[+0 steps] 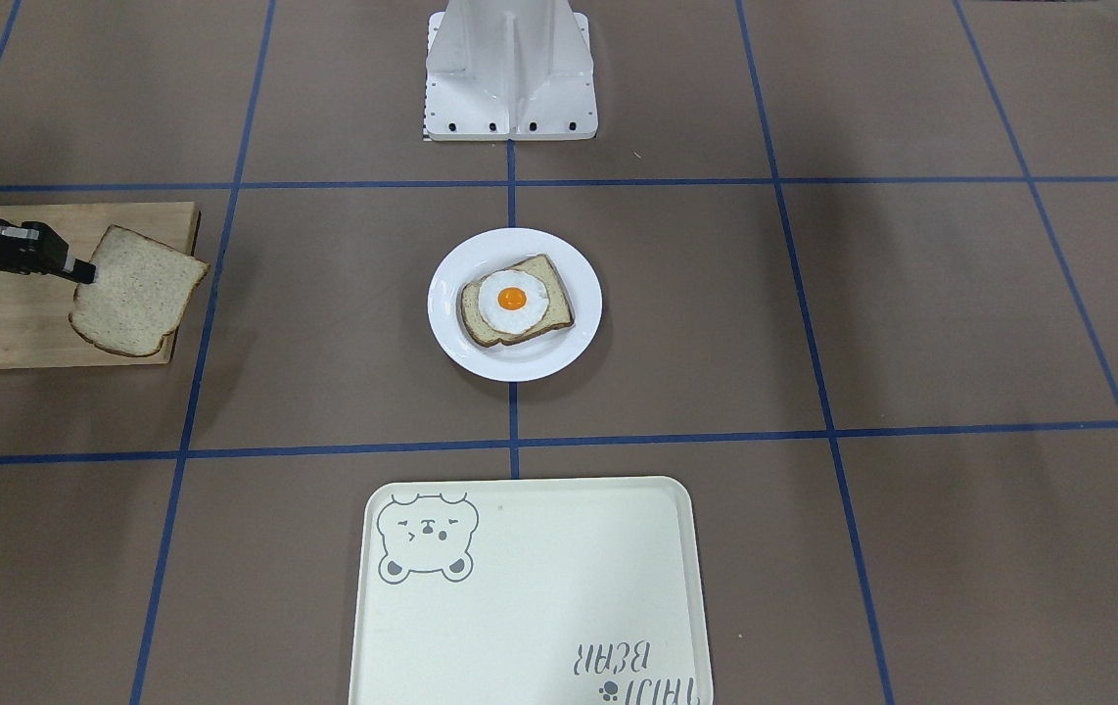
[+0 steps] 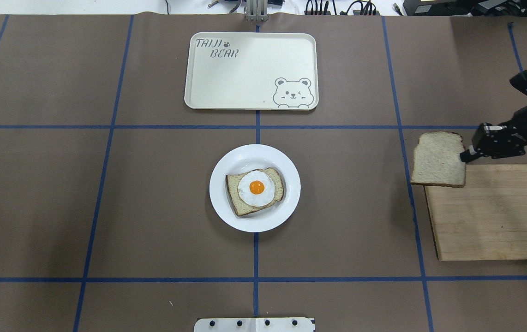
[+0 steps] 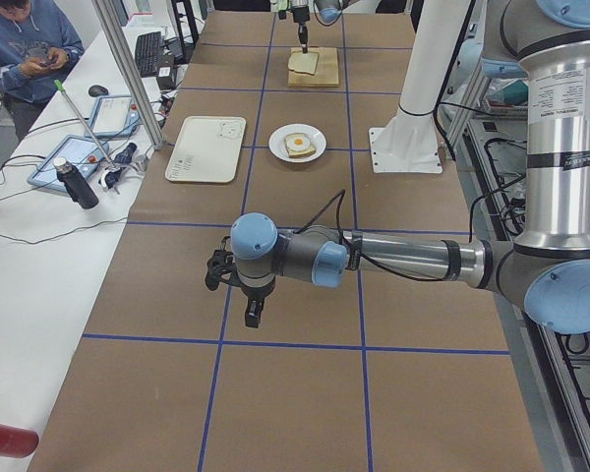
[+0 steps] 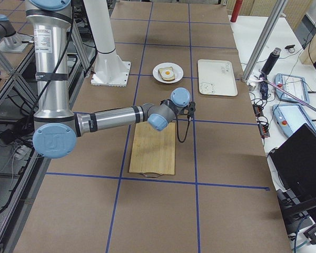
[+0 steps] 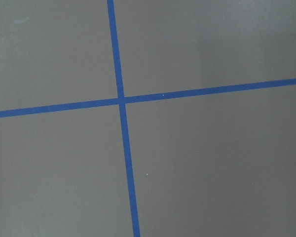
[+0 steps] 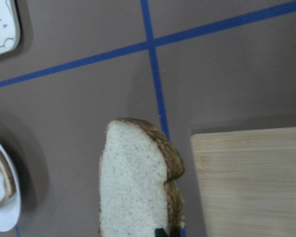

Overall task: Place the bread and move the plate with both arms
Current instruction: 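Lift the bread slice with the right gripper and carry it over the egg toast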

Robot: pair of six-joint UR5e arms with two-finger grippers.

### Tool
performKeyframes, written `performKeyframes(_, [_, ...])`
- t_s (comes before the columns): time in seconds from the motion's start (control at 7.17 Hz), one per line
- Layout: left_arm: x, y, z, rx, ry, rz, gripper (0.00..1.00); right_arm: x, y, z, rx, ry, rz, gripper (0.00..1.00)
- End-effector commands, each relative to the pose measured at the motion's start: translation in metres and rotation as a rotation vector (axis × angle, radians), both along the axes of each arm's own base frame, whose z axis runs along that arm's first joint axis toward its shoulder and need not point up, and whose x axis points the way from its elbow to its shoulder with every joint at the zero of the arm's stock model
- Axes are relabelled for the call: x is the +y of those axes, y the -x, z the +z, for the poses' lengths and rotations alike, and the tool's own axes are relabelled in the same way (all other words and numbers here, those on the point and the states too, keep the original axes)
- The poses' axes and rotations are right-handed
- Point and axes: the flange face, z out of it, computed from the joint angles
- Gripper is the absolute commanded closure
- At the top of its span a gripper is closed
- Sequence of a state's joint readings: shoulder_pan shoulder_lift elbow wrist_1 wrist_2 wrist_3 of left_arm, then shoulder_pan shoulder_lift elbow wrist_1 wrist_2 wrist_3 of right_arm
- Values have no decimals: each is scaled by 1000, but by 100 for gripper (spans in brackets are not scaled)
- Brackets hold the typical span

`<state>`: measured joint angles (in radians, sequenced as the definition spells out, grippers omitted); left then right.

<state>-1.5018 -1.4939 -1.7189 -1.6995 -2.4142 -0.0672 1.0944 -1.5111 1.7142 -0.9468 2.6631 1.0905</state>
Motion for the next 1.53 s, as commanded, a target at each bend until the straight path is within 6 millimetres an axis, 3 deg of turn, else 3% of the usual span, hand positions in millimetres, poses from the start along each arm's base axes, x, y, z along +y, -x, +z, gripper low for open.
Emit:
performKeyframes(0.0, [-6,0,-8,1,-20,2,1,-31,93,-101,-53,14,-41,100])
performKeyframes(0.28, [-11,-1,-12,2,-29,2,1,-19,184,-177,-61,-17,-21,100])
performKeyframes(0.56, [-11,-1,-11,2,-26,2,1,14,254,-229,-63,79,75,100])
performKeyframes(0.7, [-11,-1,-12,2,-28,2,1,33,276,-237,-57,166,134,100])
performKeyframes(0.98, [-11,-1,-12,2,-29,2,1,76,295,-255,-84,326,292,100])
performKeyframes(1.12, [-11,-1,-12,2,-29,2,1,112,306,-250,-101,373,400,100])
performKeyframes(1.25, [-11,-1,-13,2,-31,2,1,140,317,-256,-133,403,495,100])
performKeyframes(1.39, [-11,-1,-12,2,-29,2,1,160,327,-247,-160,488,637,100])
